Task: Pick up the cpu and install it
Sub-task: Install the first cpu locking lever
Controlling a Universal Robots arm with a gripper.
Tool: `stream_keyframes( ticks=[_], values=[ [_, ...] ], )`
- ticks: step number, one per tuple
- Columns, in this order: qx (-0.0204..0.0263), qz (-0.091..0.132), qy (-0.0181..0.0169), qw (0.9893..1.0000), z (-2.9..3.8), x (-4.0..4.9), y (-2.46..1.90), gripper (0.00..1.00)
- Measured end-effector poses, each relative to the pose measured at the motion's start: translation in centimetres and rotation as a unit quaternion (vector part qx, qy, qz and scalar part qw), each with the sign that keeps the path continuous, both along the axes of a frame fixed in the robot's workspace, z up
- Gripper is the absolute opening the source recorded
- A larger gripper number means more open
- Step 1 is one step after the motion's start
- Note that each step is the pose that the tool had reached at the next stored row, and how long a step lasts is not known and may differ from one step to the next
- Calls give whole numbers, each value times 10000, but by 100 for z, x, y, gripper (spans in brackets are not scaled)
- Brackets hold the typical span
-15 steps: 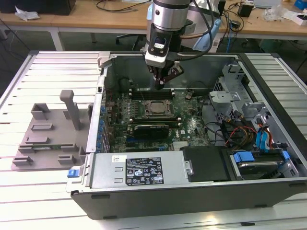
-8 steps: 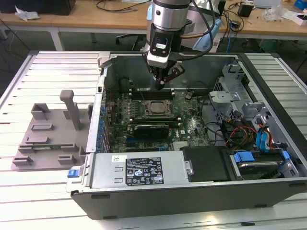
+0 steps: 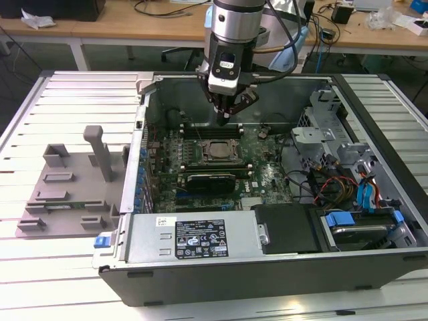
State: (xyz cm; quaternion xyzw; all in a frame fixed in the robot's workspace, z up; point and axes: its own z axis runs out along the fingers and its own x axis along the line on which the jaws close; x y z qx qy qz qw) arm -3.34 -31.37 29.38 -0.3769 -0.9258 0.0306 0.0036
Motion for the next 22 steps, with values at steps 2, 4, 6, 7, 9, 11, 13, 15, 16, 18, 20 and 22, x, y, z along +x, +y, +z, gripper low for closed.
stream_keyframes(
  ticks=[2, 4, 6, 7, 9, 11, 13, 15, 16, 18, 20, 22],
  values=[
    [0, 112, 0, 9999, 0, 0, 0, 11],
    [0, 191, 0, 9998, 0, 0, 0, 11],
    [0, 252, 0, 9997, 0, 0, 0, 11],
    [0, 278, 0, 9996, 0, 0, 0, 11],
    [0, 384, 0, 9993, 0, 0, 0, 11],
    [0, 467, 0, 9989, 0, 0, 0, 11],
    [0, 524, 0, 9986, 0, 0, 0, 11],
    [0, 588, 0, 9983, 0, 0, 0, 11],
    [0, 610, 0, 9981, 0, 0, 0, 11],
    [0, 704, 0, 9975, 0, 0, 0, 11],
    [0, 758, 0, 9971, 0, 0, 0, 11],
    [0, 842, 0, 9965, 0, 0, 0, 11]
  ],
)
